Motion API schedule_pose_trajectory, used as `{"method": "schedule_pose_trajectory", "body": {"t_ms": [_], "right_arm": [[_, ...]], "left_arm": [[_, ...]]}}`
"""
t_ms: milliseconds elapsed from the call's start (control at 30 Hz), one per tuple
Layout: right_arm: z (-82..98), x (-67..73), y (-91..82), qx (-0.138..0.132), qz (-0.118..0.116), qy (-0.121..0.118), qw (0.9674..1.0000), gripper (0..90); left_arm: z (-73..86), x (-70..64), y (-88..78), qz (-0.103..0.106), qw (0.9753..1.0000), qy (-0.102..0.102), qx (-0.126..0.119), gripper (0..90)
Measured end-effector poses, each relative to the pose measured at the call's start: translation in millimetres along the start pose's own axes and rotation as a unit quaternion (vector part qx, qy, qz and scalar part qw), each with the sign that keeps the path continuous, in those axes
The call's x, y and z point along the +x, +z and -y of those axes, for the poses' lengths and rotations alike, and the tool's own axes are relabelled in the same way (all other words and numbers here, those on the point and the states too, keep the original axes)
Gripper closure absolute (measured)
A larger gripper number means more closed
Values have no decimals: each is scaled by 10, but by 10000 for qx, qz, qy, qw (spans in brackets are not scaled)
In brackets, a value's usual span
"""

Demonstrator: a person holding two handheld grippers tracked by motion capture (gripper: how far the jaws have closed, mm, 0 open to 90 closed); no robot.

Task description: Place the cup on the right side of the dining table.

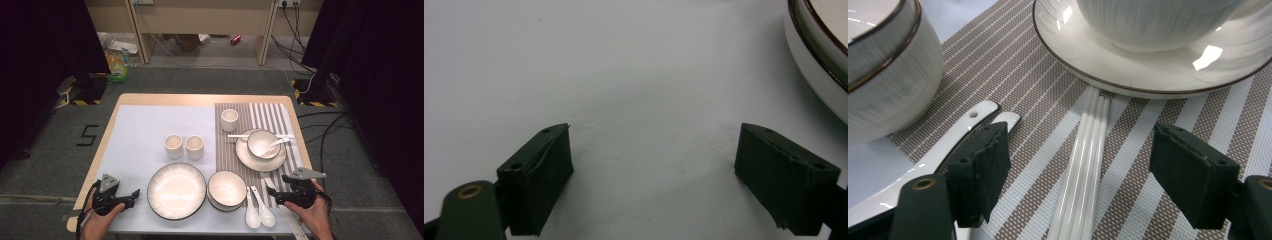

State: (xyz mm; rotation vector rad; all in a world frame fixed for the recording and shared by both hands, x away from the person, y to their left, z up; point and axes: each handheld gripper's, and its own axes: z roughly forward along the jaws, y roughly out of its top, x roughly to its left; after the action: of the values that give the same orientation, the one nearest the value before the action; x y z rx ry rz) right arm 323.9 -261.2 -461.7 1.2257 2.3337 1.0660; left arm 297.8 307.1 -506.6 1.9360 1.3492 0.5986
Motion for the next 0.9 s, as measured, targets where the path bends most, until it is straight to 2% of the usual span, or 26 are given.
{"method": "schedule_pose_trajectory", "body": {"t_ms": [300, 900], "right_arm": [[73, -6, 21, 99, 34, 60, 9999, 246], [195, -9, 26, 264, 123, 16, 9996, 240]], "left_arm": [[1, -1, -1, -2, 10000, 4, -3, 144], [-2, 2, -9, 7, 10000, 28, 49, 144]]}}
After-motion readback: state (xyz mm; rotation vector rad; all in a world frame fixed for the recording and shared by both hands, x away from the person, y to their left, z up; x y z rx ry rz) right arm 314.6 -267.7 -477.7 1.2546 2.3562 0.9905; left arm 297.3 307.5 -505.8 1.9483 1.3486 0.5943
